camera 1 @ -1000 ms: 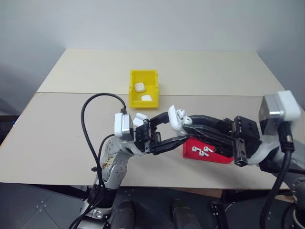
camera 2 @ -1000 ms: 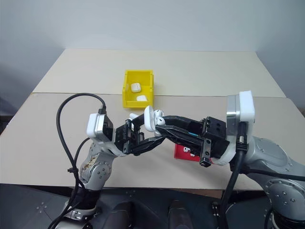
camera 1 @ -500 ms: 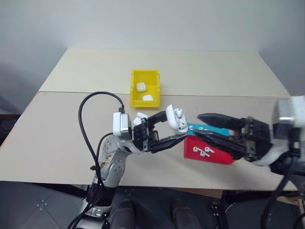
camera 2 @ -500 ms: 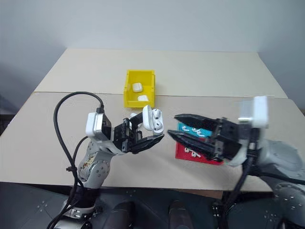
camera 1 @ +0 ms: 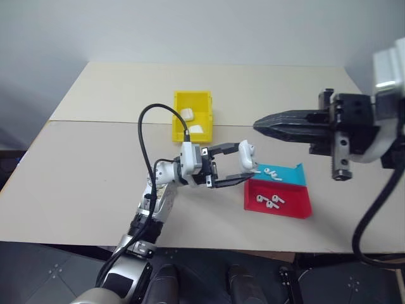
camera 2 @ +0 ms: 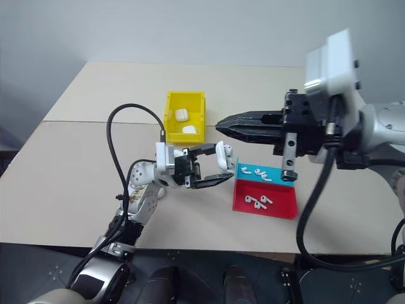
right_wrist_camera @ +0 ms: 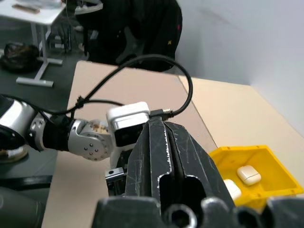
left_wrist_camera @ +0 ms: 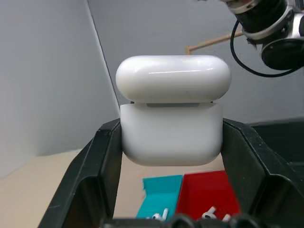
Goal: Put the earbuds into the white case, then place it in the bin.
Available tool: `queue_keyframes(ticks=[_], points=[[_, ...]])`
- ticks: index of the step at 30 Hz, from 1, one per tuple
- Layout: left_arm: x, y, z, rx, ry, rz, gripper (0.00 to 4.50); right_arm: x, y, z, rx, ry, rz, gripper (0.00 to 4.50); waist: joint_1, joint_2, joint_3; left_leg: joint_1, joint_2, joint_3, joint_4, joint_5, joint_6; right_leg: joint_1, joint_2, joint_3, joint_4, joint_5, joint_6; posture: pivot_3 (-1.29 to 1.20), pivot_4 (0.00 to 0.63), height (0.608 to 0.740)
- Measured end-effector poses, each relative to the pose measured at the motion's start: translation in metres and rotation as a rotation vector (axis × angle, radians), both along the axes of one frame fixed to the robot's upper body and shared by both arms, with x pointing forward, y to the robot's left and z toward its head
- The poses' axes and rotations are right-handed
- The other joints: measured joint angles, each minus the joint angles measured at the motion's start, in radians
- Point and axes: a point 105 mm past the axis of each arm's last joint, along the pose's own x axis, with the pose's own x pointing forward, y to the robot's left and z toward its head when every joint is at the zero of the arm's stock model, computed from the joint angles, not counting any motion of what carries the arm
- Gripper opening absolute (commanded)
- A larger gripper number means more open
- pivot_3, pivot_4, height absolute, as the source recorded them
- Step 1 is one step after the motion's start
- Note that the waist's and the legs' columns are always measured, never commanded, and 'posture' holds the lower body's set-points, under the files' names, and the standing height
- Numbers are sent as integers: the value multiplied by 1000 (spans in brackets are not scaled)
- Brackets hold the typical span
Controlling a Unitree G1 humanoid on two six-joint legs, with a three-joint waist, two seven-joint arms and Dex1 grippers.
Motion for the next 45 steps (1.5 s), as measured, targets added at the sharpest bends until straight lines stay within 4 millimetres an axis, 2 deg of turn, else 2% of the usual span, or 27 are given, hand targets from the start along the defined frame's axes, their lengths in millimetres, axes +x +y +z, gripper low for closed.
queue_keyframes(ticks=[3, 8, 13, 16, 18, 22, 27, 30, 33, 34, 38, 40, 41, 43, 45], points=[[3, -6, 4, 11, -26, 23, 2782, 7, 9, -18, -63, 25, 9, 26, 1, 0, 0, -1, 0, 0, 0, 0, 0, -1, 0, 0, 0, 0, 0, 0, 150, 740], [6, -10, 2, 31, -31, 58, 2782, 12, 14, -29, -124, 2, -8, 26, 1, 0, 0, -1, 0, 0, 0, 0, 0, -2, 0, 0, 1, 0, 0, 0, 150, 740], [3, -10, 3, 12, -25, 55, 2782, 20, 11, -47, -206, 0, -58, 26, 1, 0, 0, -1, 0, 0, 0, 0, 0, -2, 0, 0, 1, 0, 0, 0, 150, 740], [2, -7, -1, -2, 6, 48, 2782, 20, 10, -49, -231, -21, -66, 26, 0, 0, 0, -1, 0, 0, 0, 0, 0, -2, 0, 0, 2, 0, 0, 0, 150, 740], [-1, -5, 3, -29, 12, 36, 2782, 21, 7, -52, -245, -20, -77, 26, 0, 0, 0, -1, 0, 0, 0, 0, 0, -2, 0, 0, 2, 0, 0, 0, 150, 740], [-2, 0, 4, -32, 15, 32, 2782, 20, 5, -49, -245, -31, -77, 26, 0, 0, 0, 0, 0, 0, 1, 0, 0, -1, 0, 0, 2, 0, 0, 0, 150, 740], [-1, 7, 8, -58, 12, 44, 2782, 21, -2, -36, -171, -21, -93, 26, -1, 0, 0, 0, 0, 0, 1, 0, 0, -1, 0, 0, 3, 0, 0, 0, 150, 740], [3, 11, 8, -71, 27, 78, 2782, 14, -4, -12, -29, -29, -48, 26, -1, 0, 0, 0, 0, 0, 1, 0, 0, -1, 0, 0, 3, 1, 0, 0, 150, 740], [21, 19, 15, -127, 51, 246, 2782, 16, -24, 13, 96, -66, -132, 26, 7, 0, 0, 0, 0, -1, 2, 0, 0, 0, 0, -1, 3, 1, 0, 0, 150, 740], [40, 21, 23, -137, 70, 398, 2782, 20, -36, 15, 143, -61, -202, 26, 13, -1, 0, 0, 0, -2, 3, 1, 0, 1, 0, -1, 3, 1, 1, 0, 150, 740], [99, 36, 63, -44, -7, 836, 2782, 28, -54, -5, 233, 16, -324, 26, 26, -2, 1, 0, -2, -3, 3, 2, 2, 1, 0, -1, 2, 2, 5, 0, 150, 740], [119, 54, 83, -62, -53, 1021, 2782, 29, -59, -21, 257, 63, -374, 26, 22, -2, 1, 0, -2, -2, 3, 2, 2, 1, 0, 0, 1, 2, 5, 0, 150, 740], [129, 65, 86, -112, -8, 1121, 2782, 31, -62, -31, 258, 96, -402, 26, 19, -2, 1, 0, -2, -2, 2, 2, 2, 1, -1, 0, 1, 3, 4, 0, 150, 740], [140, 73, 77, -125, 58, 1218, 2782, 31, -64, -39, 252, 115, -427, 26, 21, -2, 1, 0, -2, -2, 2, 2, 2, 1, -1, 0, 1, 4, 3, 0, 150, 740], [152, 76, 51, -53, 125, 1309, 2782, 30, -63, -46, 235, 128, -445, 26, 24, -2, 1, 0, -2, -3, 2, 2, 2, 0, 0, -1, 2, 4, 3, 0, 150, 740]])
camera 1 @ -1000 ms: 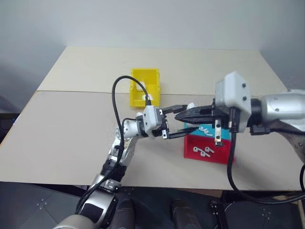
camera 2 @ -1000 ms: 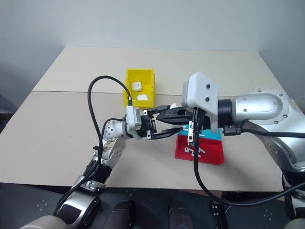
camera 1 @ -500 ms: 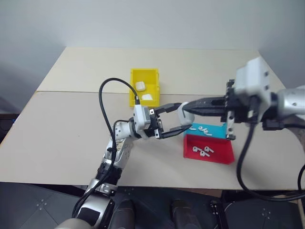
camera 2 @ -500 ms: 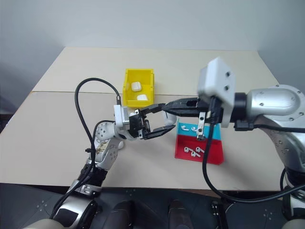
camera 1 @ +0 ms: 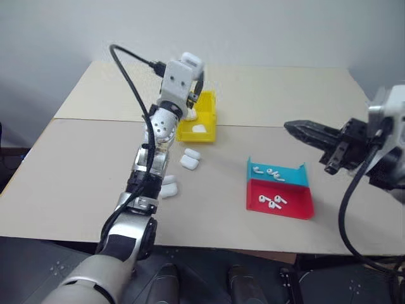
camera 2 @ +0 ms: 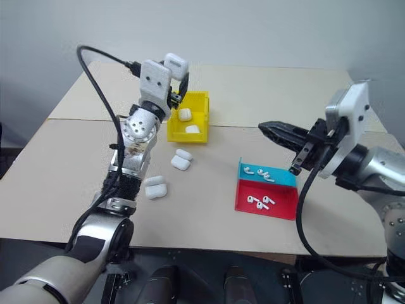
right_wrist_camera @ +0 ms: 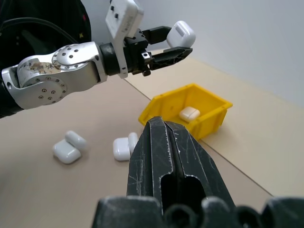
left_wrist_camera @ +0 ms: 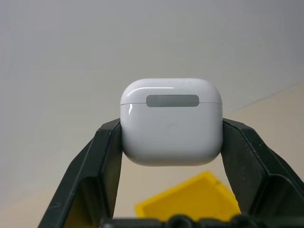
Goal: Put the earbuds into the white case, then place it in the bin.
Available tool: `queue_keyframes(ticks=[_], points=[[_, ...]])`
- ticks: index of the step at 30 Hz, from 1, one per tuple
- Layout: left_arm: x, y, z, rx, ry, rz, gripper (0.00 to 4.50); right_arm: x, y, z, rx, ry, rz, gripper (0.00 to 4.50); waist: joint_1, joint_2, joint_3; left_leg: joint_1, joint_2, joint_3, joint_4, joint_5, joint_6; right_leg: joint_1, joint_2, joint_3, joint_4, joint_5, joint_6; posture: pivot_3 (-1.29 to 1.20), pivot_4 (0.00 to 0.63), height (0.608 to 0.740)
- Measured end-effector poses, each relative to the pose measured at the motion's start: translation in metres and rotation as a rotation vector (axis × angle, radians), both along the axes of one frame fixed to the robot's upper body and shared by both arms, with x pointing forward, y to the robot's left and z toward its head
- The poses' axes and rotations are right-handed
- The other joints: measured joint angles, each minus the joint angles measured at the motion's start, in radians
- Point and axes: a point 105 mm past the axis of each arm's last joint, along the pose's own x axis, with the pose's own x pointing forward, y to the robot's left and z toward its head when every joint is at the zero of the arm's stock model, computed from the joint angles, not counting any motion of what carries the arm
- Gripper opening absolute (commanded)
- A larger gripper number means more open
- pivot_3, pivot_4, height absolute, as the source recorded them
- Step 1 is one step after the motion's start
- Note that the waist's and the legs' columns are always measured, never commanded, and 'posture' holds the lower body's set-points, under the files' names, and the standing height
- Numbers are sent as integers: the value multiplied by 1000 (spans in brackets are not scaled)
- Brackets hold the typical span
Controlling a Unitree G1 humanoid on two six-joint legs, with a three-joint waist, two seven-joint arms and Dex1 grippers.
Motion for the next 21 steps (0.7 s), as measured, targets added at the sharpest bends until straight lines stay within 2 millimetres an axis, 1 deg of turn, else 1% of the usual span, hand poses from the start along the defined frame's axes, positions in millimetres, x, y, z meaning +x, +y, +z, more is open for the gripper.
queue_keyframes(ticks=[2, 3, 4, 6, 7, 8, 11, 14, 17, 20, 21], points=[[10, 3, -26, 21, 97, 54, 2782, 1, -1, -6, -10, 16, -20, 26, 0, -1, 0, 0, 0, 0, 0, 0, -1, 0, 0, 0, 0, 0, 0, 0, 150, 740], [12, 4, -36, 26, 130, 71, 2782, 2, -2, -8, -13, 23, -29, 26, -1, -1, 1, -1, 0, 0, 0, 1, -1, 0, 0, 0, 0, 0, 0, 0, 150, 740], [15, 4, -42, 27, 155, 76, 2782, 2, -3, -9, -15, 26, -39, 26, -1, -1, 1, -1, 0, 0, 0, 1, -1, -1, 0, 0, 0, 0, 1, 0, 150, 740], [19, 0, -47, 32, 182, 81, 2782, 4, -4, -10, -15, 24, -54, 26, 0, -1, 1, -1, 0, 0, 0, 1, -1, -1, 0, 0, 0, 0, 0, 0, 150, 740], [20, -1, -46, 32, 184, 86, 3132, 4, -4, -10, -16, 23, -59, 3, 0, -1, 1, -1, 0, 0, 0, 1, -1, -1, 0, 0, 0, 0, 1, 0, 150, 740], [22, -2, -45, 33, 186, 94, 3512, 4, -4, -10, -16, 23, -63, 0, 0, -1, 1, -1, 0, 0, 0, 1, -1, -1, 0, 0, -1, 0, 1, 0, 150, 740], [22, -3, -33, -1, 140, 78, 4412, 5, -6, -10, -13, 24, -78, 0, -1, -1, 1, -1, 0, 0, -1, 1, -1, -1, 0, 0, -1, 0, 0, 0, 150, 740], [19, -6, -17, -100, 91, 33, 4465, 6, -6, -11, -13, 29, -83, 0, 0, -1, 1, -1, 0, 0, -1, 1, -2, -1, 0, 0, -1, 0, 0, 0, 150, 740], [14, -11, 6, -225, 50, -38, 4465, 6, -7, -12, -20, 28, -91, 0, 0, -1, 1, -1, 0, 0, -1, 1, -2, -1, 0, 0, -1, 0, 0, 0, 150, 740], [9, -11, 22, -299, 23, -92, 4465, 7, -8, -14, -29, 30, -97, 0, -1, -1, 1, -1, 0, 0, -1, 1, -2, 0, 0, 0, 0, 0, 0, 0, 150, 740], [5, -10, 28, -337, 8, -146, 4465, 8, -8, -14, -32, 30, -98, 0, -4, -1, 1, -1, 0, 0, -1, 1, -2, 0, 0, 0, 0, 0, 0, 0, 150, 740]])
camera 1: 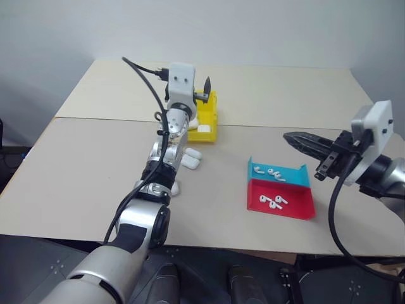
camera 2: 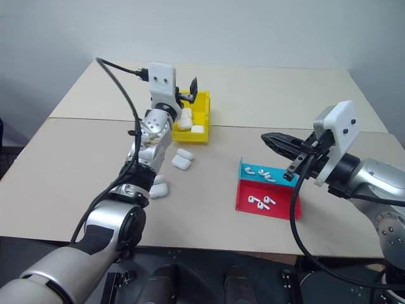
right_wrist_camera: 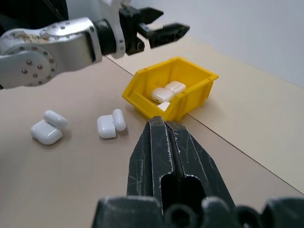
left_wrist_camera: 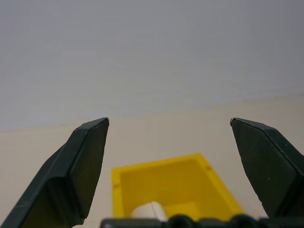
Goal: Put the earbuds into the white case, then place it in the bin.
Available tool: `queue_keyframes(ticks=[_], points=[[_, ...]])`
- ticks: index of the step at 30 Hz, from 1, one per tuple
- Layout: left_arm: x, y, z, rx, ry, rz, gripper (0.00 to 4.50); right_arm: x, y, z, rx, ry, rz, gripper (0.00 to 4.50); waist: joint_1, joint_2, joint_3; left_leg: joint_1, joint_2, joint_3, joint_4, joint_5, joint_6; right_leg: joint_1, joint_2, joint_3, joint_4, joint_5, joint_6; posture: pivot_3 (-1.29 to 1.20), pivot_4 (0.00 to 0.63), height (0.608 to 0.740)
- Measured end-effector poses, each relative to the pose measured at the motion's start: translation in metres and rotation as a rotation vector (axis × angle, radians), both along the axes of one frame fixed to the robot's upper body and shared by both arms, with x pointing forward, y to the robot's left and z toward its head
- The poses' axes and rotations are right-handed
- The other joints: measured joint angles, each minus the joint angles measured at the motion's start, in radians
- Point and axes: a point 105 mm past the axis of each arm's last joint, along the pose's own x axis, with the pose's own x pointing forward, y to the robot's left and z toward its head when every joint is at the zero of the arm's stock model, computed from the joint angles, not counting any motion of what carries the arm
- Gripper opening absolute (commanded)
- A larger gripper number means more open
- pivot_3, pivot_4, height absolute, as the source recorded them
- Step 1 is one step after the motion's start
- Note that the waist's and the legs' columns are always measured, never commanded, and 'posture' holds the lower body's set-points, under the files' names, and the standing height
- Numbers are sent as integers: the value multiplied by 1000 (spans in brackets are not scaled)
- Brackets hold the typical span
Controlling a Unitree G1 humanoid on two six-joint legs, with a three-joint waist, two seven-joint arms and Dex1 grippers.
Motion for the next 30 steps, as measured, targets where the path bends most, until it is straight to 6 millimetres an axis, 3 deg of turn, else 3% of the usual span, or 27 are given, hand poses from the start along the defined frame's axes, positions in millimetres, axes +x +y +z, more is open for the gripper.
queue_keyframes(ticks=[4, 7, 11, 18, 21, 25, 30], points=[[-27, 12, 1, -36, -43, -230, 4465, -3, -5, -10, -70, 22, 4, 0, -8, 1, 0, 2, 0, 0, -2, 0, 0, 0, 0, 0, 1, 0, -1, 0, 150, 740], [-65, 44, -31, 135, -31, -374, 4465, -10, -18, -29, -168, 51, 10, 0, -23, 1, -1, 2, 1, 0, -3, 1, -1, 0, 0, 0, 2, 0, -1, 0, 150, 740], [-110, 64, -60, 291, 64, -554, 4465, -20, -36, -34, -277, 63, 40, 0, -25, 1, 0, 3, 1, 0, -2, 2, -4, 1, 0, 0, 3, 0, -1, 0, 150, 740], [-172, 116, -48, 521, 209, -739, 4465, -42, -76, -25, -457, 21, 88, 0, -27, -1, 1, 8, 3, 3, -1, 3, -4, 5, 0, 1, 3, -4, 4, 0, 150, 740], [-195, 129, -51, 594, 304, -813, 4465, -44, -88, -26, -503, 32, 98, 0, -33, -1, 1, 8, 3, 4, -2, 3, -4, 3, 0, 2, 3, -5, 4, 0, 150, 740], [-208, 139, -56, 615, 368, -811, 4465, -39, -99, -21, -533, 19, 86, 0, -33, -1, 1, 9, 4, 4, -2, 3, -4, 3, 0, 2, 4, -5, 3, 0, 150, 740], [-211, 145, -51, 621, 351, -746, 4465, -41, -95, -29, -554, 57, 180, 0, -28, -1, 1, 9, 4, 5, -2, 3, -4, 3, 0, 2, 4, -5, 3, 0, 150, 740]])
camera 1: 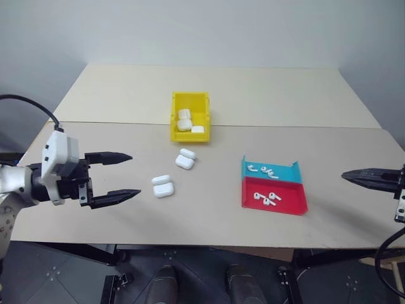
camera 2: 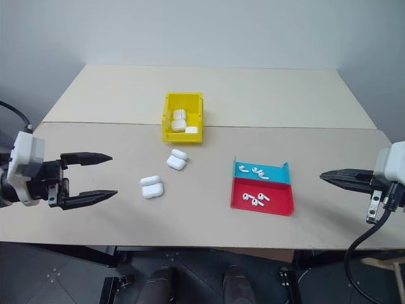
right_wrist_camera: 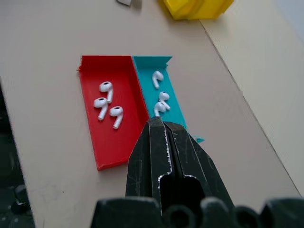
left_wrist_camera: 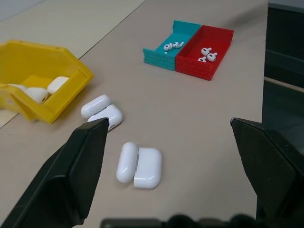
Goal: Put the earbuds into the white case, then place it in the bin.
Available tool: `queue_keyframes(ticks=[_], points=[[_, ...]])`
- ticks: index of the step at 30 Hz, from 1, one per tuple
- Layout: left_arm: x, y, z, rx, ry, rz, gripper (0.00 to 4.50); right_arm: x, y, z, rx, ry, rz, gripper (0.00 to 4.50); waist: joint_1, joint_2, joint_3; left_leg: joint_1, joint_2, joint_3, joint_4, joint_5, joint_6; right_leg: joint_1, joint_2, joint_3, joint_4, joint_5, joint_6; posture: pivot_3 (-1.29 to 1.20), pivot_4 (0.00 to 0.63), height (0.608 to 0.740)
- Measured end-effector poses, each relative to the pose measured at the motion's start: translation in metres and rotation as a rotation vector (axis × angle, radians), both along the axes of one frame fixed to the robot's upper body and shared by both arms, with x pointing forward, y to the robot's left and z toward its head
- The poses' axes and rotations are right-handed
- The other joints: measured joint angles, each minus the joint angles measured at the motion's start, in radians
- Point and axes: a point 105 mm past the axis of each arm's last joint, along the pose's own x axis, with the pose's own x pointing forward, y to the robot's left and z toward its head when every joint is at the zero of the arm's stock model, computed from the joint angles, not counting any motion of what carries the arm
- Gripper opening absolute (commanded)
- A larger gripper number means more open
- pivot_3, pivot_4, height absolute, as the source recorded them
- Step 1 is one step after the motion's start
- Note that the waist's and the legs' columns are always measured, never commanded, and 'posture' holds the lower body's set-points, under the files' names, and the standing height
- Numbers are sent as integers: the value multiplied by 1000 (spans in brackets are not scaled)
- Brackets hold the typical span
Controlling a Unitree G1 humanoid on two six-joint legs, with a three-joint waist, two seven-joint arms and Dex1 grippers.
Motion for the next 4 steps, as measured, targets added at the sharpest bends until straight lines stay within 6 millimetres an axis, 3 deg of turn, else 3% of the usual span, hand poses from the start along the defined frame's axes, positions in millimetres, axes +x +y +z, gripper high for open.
queue_keyframes(ticks=[4], points=[[-3, 0, -3, 1, -3, 18, 4465, -1, 3, -6, -30, 6, 43, 0, 0, 0, 0, 0, 0, 0, 0, 0, 0, 0, 0, 0, 0, 0, 0, 0, 150, 740]])
